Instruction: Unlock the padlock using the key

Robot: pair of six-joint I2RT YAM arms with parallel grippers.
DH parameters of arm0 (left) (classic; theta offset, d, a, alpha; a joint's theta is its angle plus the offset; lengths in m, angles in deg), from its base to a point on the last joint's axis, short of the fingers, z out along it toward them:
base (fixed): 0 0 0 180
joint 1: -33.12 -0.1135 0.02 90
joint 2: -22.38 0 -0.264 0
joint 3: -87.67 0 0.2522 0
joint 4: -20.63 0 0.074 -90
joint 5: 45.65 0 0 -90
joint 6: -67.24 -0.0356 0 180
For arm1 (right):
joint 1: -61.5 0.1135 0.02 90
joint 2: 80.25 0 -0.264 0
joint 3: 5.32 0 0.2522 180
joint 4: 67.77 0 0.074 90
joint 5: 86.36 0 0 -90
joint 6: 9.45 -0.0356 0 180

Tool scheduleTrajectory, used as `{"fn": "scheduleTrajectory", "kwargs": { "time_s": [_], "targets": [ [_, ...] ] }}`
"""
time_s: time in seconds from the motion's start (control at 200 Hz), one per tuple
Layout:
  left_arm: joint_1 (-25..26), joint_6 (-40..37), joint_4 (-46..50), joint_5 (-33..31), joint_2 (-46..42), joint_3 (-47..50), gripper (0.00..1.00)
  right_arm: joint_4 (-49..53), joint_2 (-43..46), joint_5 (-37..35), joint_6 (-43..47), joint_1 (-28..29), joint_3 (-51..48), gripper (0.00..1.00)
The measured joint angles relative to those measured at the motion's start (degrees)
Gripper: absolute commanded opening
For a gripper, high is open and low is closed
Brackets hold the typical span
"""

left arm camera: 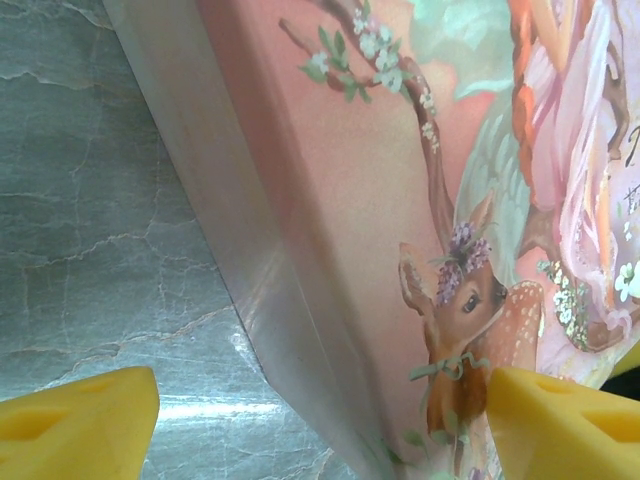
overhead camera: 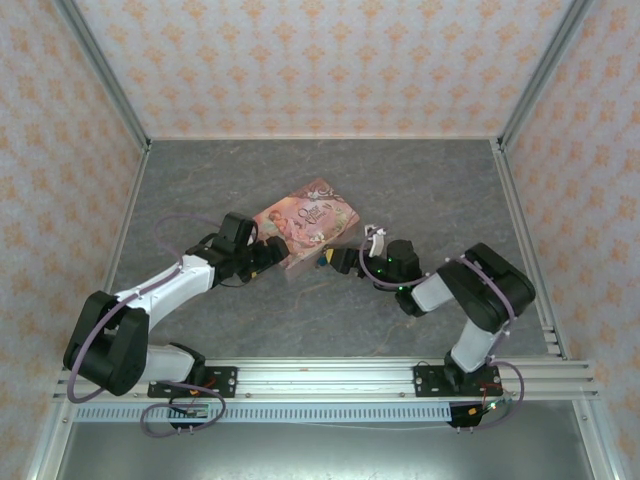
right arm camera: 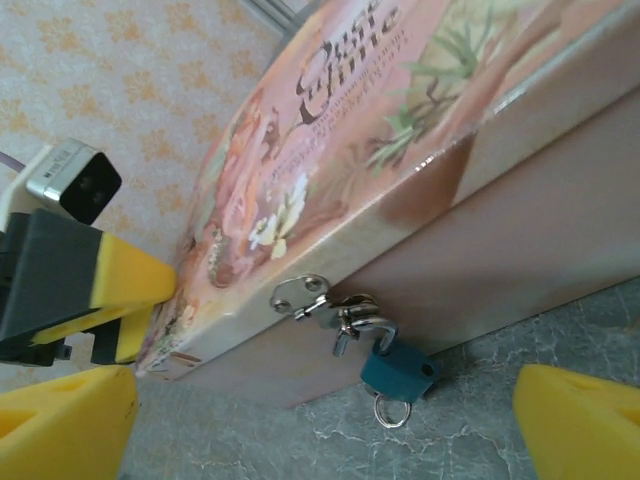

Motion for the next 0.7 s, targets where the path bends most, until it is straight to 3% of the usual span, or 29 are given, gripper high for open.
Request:
{"fn": "scheduleTrajectory", "kwargs": {
  "time_s": [0.551, 0.701],
  "targets": [
    [0.2, 0.1, 0.2, -0.1, -0.1, 0.0, 0.85, -9.2, -11.4, 2.3, -3.8, 2.6, 5.8, 0.87],
    [0.3, 0.1, 0.3, -0.1, -0.1, 0.0, 0.85, -9.5, -11.8, 2.7, -4.1, 2.7, 6.0, 0.81]
  ]
}}
